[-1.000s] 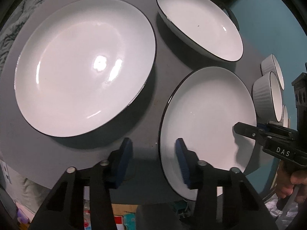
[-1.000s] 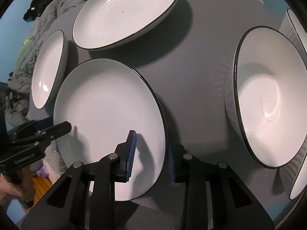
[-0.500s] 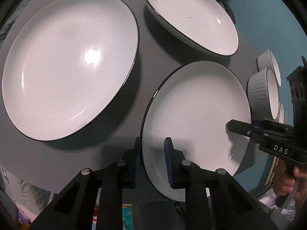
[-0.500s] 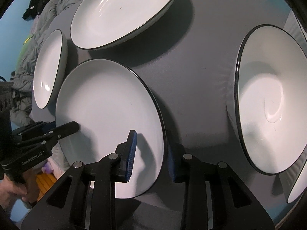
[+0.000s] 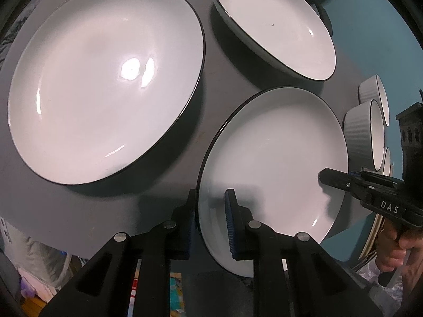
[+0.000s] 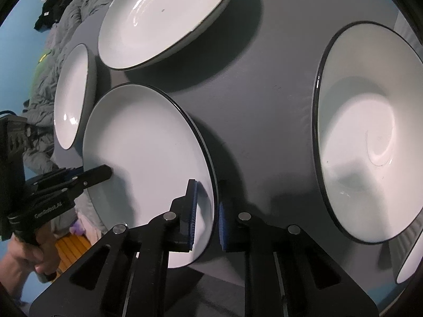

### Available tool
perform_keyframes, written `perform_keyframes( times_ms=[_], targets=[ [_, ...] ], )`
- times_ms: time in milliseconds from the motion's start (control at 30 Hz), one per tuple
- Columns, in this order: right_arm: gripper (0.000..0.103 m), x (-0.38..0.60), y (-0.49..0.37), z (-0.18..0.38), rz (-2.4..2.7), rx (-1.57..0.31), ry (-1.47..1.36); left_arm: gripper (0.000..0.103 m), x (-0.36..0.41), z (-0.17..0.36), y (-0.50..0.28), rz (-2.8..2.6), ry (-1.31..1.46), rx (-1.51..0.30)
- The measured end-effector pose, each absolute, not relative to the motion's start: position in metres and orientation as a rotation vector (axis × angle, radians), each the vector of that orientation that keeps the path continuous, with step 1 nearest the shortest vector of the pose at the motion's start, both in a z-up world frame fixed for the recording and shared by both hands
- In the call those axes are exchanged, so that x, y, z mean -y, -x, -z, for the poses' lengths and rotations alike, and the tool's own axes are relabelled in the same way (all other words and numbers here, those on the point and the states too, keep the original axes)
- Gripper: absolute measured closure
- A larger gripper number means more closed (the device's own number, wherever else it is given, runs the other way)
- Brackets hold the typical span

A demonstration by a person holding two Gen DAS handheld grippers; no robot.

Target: Organize plates and bowls

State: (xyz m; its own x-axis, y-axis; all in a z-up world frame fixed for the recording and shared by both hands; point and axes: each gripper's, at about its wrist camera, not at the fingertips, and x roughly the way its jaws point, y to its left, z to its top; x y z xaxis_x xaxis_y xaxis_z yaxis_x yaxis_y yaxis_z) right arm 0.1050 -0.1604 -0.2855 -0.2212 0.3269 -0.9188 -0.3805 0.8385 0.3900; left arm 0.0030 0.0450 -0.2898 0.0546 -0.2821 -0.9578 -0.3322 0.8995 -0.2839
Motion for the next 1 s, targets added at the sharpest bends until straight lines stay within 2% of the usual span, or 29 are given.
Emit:
perform_keyframes(
  times_ms=[467, 1000],
  targets=[
    [0.090, 0.154, -0.125, 0.248, -0.669, -1.635, 0.035, 0.084, -0.045, 0.249, -0.035, -0.024, 0.479, -1.490],
    [0.090, 0.119, -0.204, 0.234, -0.706, -1.590, 0.030, 0.084, -0.064, 0.231, -0.132, -0.058, 0.462, -1.418]
  ],
)
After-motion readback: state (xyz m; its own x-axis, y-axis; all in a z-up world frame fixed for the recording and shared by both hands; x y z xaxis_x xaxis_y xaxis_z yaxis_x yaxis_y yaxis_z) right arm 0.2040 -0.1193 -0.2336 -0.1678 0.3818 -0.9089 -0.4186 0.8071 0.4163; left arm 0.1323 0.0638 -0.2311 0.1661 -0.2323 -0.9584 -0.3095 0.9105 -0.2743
